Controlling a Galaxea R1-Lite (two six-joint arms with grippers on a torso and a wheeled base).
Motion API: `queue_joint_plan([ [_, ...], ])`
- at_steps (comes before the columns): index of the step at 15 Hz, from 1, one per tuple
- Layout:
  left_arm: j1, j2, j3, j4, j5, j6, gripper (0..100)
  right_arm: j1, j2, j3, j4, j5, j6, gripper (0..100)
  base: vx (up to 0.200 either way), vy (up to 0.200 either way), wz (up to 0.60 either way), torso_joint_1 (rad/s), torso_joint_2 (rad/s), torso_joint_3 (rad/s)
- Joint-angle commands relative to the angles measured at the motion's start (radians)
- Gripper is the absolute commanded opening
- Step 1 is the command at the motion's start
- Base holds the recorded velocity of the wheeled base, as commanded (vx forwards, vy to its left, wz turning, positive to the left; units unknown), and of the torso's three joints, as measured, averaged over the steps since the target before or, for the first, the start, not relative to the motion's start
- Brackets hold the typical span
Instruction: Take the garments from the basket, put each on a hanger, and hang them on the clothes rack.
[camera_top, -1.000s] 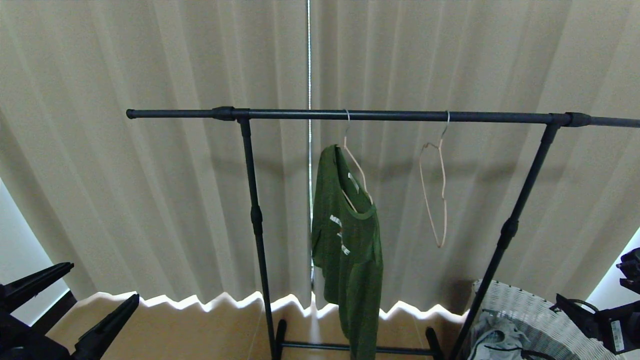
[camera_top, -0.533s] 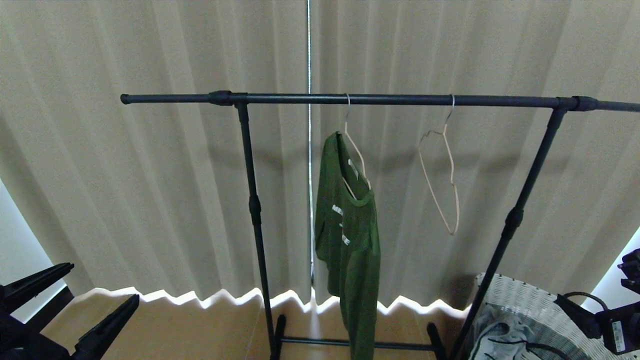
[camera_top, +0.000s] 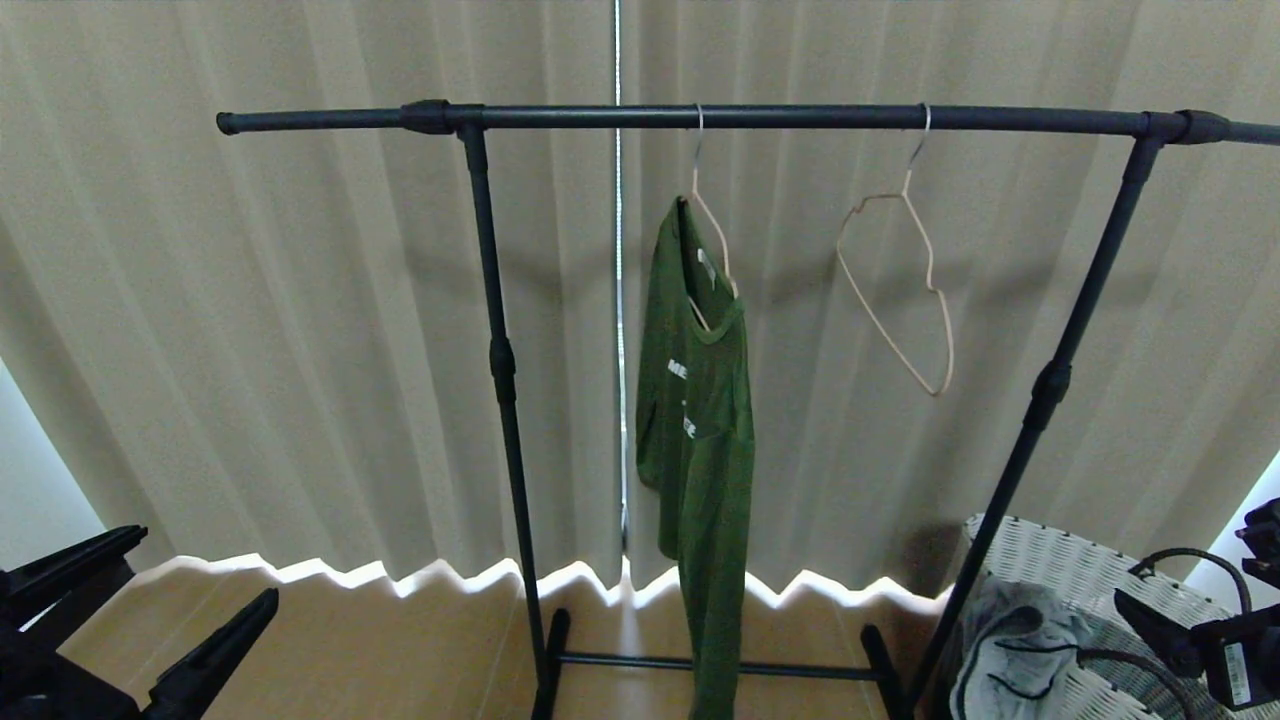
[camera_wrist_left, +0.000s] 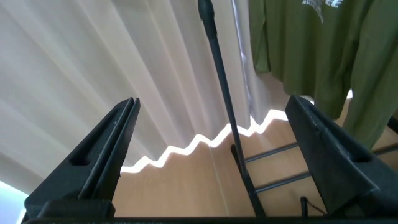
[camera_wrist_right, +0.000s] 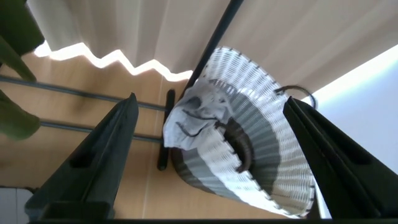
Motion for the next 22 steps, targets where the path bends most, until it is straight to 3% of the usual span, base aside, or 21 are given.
queue_joint_plan([
  [1, 0.000, 0.001, 0.001, 0.000, 0.000, 0.000, 100, 0.000, 0.001, 0.000, 0.000, 0.000, -0.001, 100, 0.000, 0.000, 0.00, -0.203, 0.46, 0.256],
  [10, 0.000, 0.000, 0.001, 0.000, 0.000, 0.001, 100, 0.000, -0.006, 0.003, 0.000, 0.000, -0.001, 100, 0.000, 0.000, 0.00, -0.184, 0.45, 0.264],
  [22, -0.012, -0.040, 0.021, 0.000, -0.001, 0.011, 100, 0.000, -0.011, 0.005, 0.003, 0.000, -0.002, 100, 0.000, 0.000, 0.00, -0.012, 0.03, 0.016],
])
